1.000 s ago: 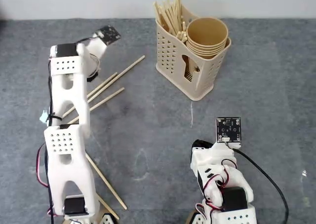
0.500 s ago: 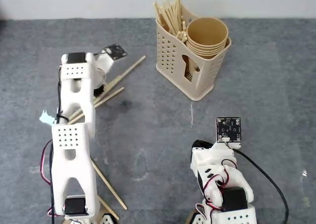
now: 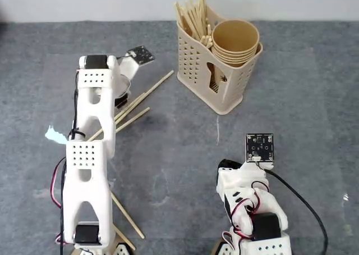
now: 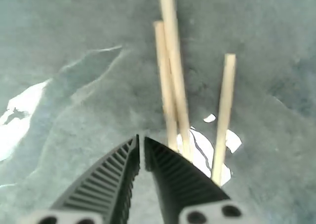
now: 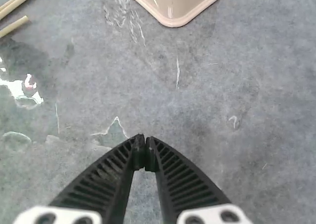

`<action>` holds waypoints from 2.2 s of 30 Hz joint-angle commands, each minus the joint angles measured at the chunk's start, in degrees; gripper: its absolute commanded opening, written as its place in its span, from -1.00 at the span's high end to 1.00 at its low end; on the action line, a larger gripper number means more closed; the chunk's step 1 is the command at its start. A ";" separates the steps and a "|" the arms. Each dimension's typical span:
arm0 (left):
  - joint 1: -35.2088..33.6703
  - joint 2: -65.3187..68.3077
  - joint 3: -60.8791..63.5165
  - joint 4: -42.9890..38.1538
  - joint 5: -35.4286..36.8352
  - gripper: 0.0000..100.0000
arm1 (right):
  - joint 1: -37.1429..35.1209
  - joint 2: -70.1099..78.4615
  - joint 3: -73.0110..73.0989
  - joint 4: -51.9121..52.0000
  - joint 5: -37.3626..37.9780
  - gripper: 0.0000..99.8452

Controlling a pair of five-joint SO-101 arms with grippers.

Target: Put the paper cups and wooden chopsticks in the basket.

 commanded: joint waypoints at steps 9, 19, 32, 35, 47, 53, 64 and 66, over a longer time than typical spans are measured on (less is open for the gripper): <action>2.02 -10.64 4.79 1.67 5.10 0.67 | 0.40 -0.57 -0.35 -1.27 -0.18 0.96; 4.40 -20.40 24.04 -2.02 -0.09 0.54 | 0.40 -0.57 -0.35 -1.36 -0.18 0.96; -0.62 -6.42 11.56 -6.33 1.32 0.40 | 0.04 -0.57 -0.35 -1.36 -0.09 0.96; -0.18 -2.02 6.02 -2.90 1.14 0.40 | -1.19 -0.57 -0.26 -1.36 -0.09 0.96; 0.79 8.70 -7.25 1.58 0.18 0.79 | -1.10 -0.57 -0.26 -1.27 -0.09 0.96; 0.79 8.44 -7.08 1.58 0.18 0.88 | -1.10 -0.57 -0.26 -1.27 -0.09 0.96; 1.41 8.44 -7.08 1.58 0.18 0.87 | -1.01 -0.57 -0.26 -1.27 -0.09 0.96; 1.41 8.44 -6.99 1.67 0.18 0.88 | -1.01 -0.57 -0.26 -1.27 -0.09 0.96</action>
